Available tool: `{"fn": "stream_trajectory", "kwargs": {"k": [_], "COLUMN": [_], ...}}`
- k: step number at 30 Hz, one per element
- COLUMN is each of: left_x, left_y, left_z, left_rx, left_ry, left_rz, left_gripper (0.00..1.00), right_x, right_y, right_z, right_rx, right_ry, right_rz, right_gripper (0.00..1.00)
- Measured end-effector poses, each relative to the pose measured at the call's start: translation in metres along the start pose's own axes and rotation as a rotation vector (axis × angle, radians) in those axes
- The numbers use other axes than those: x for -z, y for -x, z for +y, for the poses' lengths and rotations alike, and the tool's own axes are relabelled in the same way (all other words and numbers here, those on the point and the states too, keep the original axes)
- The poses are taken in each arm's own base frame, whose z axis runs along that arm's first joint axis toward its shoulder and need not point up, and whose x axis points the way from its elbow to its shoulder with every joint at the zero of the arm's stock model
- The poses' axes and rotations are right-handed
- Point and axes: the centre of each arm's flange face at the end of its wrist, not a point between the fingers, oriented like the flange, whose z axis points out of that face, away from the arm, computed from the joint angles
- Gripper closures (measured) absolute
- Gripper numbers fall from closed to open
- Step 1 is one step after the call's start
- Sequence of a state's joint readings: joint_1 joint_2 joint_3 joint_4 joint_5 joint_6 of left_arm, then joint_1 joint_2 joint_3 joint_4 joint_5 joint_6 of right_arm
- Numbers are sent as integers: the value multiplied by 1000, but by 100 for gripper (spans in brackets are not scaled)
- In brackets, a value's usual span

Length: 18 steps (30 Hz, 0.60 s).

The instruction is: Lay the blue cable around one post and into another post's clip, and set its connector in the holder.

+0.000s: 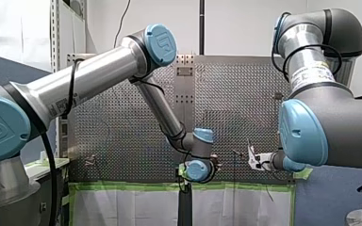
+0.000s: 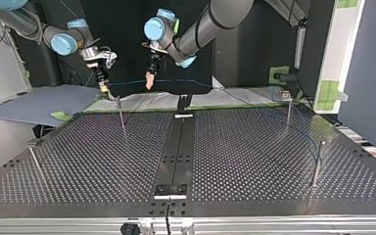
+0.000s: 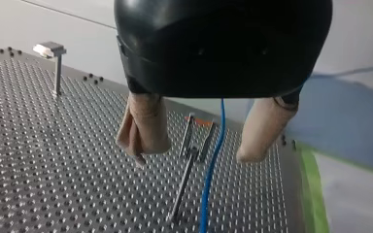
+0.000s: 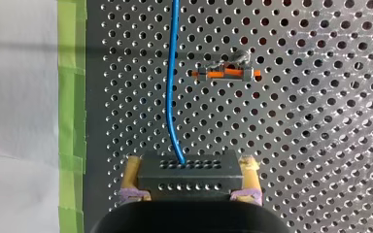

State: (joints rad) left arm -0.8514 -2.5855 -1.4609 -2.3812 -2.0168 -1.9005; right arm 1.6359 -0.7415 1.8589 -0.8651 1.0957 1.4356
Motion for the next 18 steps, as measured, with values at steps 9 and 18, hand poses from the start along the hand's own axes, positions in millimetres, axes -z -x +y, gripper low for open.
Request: {"fn": "stream_trajectory", "kwargs": {"k": [9, 18], "left_x": [-8, -21], "left_y": [-12, -14], "left_z": [-1, -10], "left_rx": [-46, 8], "left_ry": [49, 57], "left_rz": [4, -71], "left_gripper": [0, 8], "right_x": [1, 1], "right_y": [0, 1], "right_z": [3, 7], "right_rx": [1, -2], "right_ry": [10, 36], "right_rz": [-5, -10], "right_gripper": [100, 100]}}
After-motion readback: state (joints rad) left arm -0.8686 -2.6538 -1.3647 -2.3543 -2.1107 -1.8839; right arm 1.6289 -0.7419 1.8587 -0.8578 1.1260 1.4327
